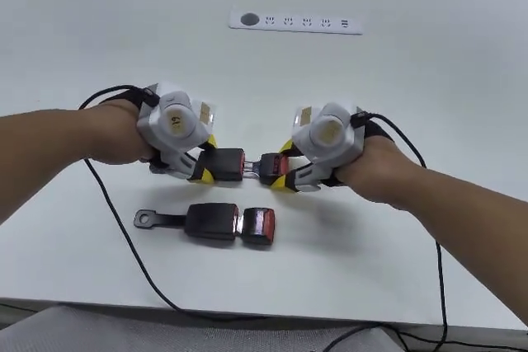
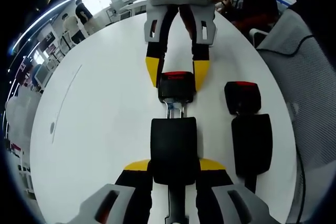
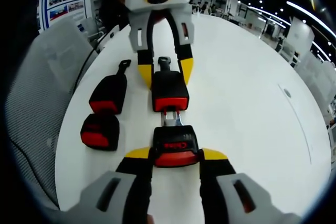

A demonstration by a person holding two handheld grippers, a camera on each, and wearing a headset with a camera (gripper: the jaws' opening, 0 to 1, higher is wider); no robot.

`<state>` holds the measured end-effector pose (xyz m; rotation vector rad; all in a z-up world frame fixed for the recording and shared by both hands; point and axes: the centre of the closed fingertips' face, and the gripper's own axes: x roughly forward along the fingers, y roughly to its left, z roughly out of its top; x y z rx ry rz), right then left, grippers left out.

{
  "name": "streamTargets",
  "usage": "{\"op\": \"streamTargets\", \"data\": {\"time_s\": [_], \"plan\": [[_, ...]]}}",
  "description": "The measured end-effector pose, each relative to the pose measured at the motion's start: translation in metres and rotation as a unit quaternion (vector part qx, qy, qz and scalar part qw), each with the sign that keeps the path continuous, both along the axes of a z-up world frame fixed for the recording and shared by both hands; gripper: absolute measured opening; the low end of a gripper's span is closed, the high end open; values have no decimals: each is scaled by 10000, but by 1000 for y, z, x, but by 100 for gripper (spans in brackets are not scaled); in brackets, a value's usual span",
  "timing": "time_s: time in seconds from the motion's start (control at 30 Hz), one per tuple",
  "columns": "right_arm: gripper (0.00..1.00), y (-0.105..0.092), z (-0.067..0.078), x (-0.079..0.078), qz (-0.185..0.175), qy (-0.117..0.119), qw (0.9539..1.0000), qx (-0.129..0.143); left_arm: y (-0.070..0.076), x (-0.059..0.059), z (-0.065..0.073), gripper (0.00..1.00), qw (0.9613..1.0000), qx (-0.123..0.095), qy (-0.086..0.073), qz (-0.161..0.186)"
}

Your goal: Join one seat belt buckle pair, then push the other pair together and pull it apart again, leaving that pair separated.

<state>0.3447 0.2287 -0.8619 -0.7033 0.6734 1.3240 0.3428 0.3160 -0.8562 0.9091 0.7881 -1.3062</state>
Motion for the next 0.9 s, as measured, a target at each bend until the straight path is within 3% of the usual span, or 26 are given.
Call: {"op": "streamTargets", "data": {"time_s": [0.3,0.43,0.57,0.73,0.9], "plan": [[35,-54,1,-1,-158,-81,9997,-178,0,-1,0,32,10000,-14,37,0],[35,-84,-1,-6,-374,43,9991,-182,0,-1,1,32,10000,21,54,-10],[35,-105,0,-11,-404,19,9989,-229,0,-1,1,32,10000,19,42,39],[35,-120,4,-17,-472,16,9982,-366,1,-1,1,33,10000,29,24,73],[36,-125,9,-23,-488,23,9979,-425,-1,-2,1,33,9998,183,-49,-5]]}}
